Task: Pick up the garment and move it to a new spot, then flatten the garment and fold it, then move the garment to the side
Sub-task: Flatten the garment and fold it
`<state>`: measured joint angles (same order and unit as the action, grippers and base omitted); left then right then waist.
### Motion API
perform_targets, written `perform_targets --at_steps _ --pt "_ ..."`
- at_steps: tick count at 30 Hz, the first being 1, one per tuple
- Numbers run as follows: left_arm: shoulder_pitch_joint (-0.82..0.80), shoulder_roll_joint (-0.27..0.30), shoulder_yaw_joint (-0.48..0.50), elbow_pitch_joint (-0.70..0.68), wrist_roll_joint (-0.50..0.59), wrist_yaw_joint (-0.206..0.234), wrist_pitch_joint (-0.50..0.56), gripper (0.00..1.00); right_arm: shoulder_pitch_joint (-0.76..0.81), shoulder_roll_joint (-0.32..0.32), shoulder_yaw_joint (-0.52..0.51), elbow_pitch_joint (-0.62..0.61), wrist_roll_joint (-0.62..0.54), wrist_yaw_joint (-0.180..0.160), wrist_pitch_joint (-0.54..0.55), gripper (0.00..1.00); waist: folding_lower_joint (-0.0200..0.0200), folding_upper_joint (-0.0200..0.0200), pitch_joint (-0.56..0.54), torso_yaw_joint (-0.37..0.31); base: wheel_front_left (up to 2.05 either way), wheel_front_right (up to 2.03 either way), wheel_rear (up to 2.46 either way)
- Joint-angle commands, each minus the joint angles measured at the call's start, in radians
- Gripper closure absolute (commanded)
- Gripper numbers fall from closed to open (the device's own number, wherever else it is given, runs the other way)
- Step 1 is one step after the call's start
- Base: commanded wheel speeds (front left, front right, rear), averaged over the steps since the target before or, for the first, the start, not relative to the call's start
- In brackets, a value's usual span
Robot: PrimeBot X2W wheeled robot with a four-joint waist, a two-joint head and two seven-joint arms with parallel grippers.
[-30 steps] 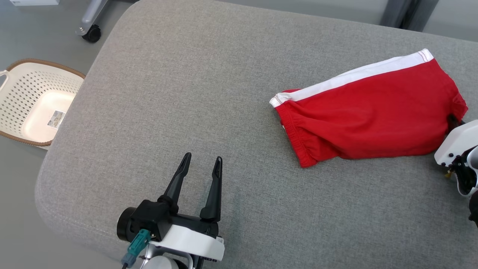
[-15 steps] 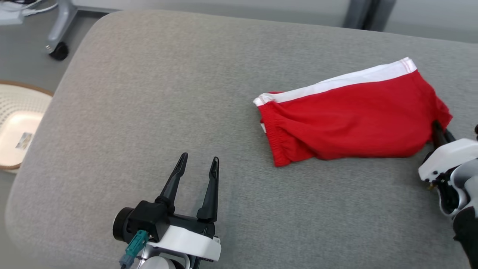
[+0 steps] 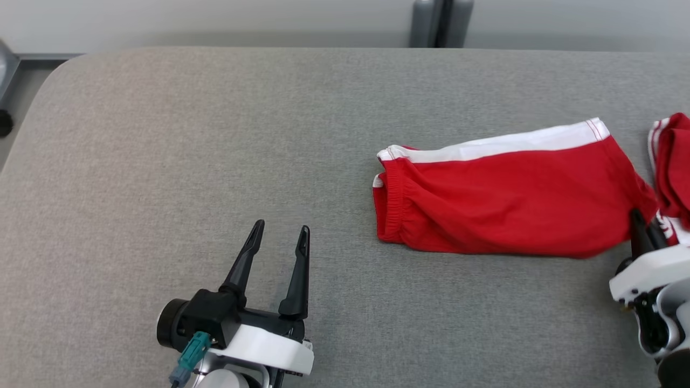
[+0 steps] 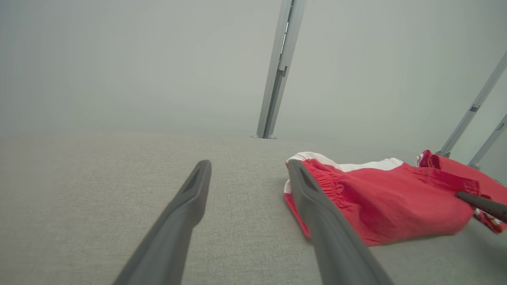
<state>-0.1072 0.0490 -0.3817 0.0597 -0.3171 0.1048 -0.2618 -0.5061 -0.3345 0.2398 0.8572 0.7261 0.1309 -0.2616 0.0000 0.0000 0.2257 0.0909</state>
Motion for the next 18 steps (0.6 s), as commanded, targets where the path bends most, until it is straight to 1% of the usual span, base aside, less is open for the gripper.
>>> perform_targets --at_steps 1,5,10,18 --pt "0.011 0.004 0.002 0.005 0.005 -0.008 -0.004 0.0 0.03 0.005 -0.021 -0.008 -0.017 0.0 -0.004 1.0 0.0 0.0 -0.013 -0.021 0.0 0.0 0.0" --pt "0.012 0.004 0.002 0.016 0.003 -0.009 -0.004 0.0 0.068 0.025 -0.062 -0.016 -0.039 0.0 -0.005 1.0 0.0 0.0 -0.028 -0.031 0.0 0.0 0.0" --pt "0.013 0.004 0.001 0.025 -0.003 -0.014 -0.004 0.0 0.085 0.043 -0.103 -0.035 -0.077 0.0 -0.005 1.0 0.0 0.0 -0.044 -0.026 0.0 0.0 0.0" --pt "0.017 0.004 -0.008 0.028 -0.014 -0.009 -0.004 0.0 0.083 0.083 -0.12 -0.137 -0.174 0.0 -0.005 1.0 0.0 0.0 -0.072 0.011 0.0 0.0 0.0"
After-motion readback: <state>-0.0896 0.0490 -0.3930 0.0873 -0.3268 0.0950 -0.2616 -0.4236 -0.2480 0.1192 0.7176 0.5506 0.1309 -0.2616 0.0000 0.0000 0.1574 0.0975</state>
